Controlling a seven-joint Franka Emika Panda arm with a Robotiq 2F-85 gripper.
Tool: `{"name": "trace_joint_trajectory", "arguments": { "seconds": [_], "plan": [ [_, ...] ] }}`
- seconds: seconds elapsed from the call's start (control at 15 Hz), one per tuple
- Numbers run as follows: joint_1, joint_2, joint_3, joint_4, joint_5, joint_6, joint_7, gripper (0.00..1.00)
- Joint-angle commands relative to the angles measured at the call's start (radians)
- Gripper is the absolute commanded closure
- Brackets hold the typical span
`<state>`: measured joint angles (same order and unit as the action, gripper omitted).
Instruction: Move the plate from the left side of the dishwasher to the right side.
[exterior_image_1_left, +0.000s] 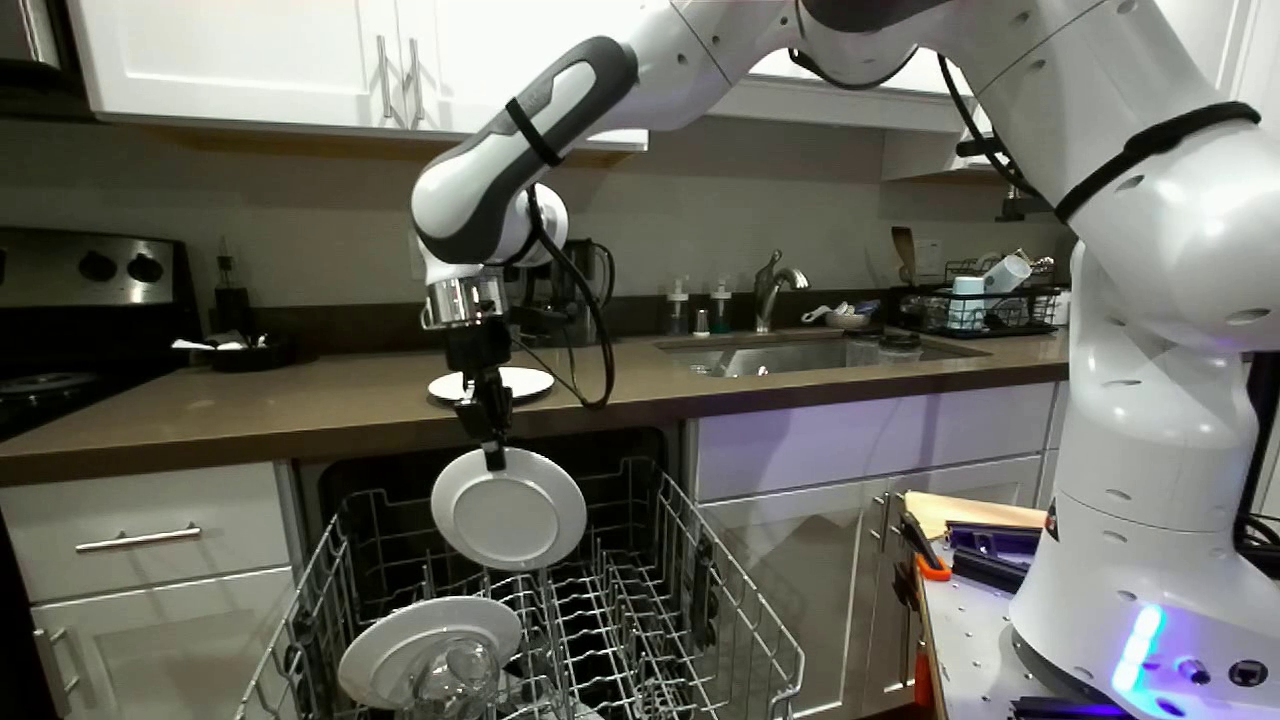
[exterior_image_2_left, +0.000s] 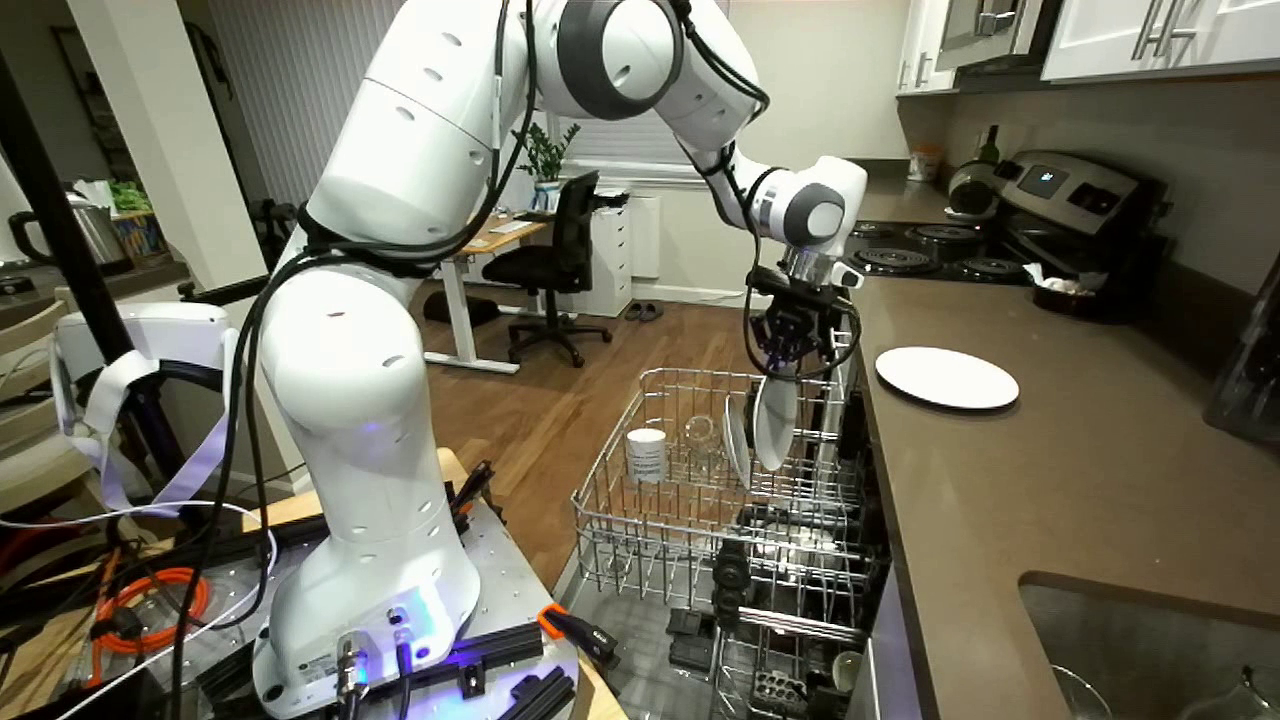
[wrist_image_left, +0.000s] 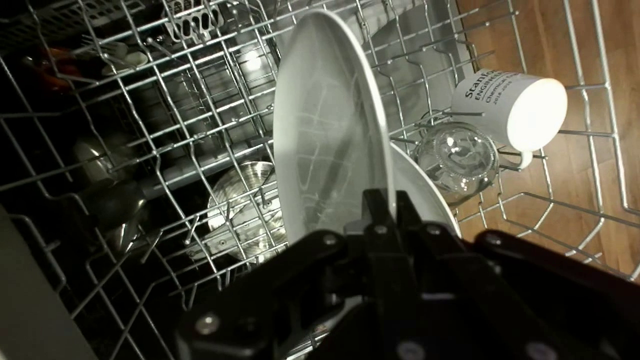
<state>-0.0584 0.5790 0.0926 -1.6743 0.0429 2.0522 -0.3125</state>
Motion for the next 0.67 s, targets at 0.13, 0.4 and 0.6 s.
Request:
{"name": "trace_joint_trajectory", "arguments": {
  "seconds": [0.13, 0.4, 0.6],
  "plan": [
    [-0.007, -0.034, -0.021, -0.035, -0.037, -0.031, -0.052, 0.98],
    [-0.025, -0.038, -0.021, -0.050, -0.027, -0.060, -0.124, 0.98],
    [-0.036, -0.047, -0.019, -0.063, -0.030, -0.100, -0.189, 0.98]
  ]
}}
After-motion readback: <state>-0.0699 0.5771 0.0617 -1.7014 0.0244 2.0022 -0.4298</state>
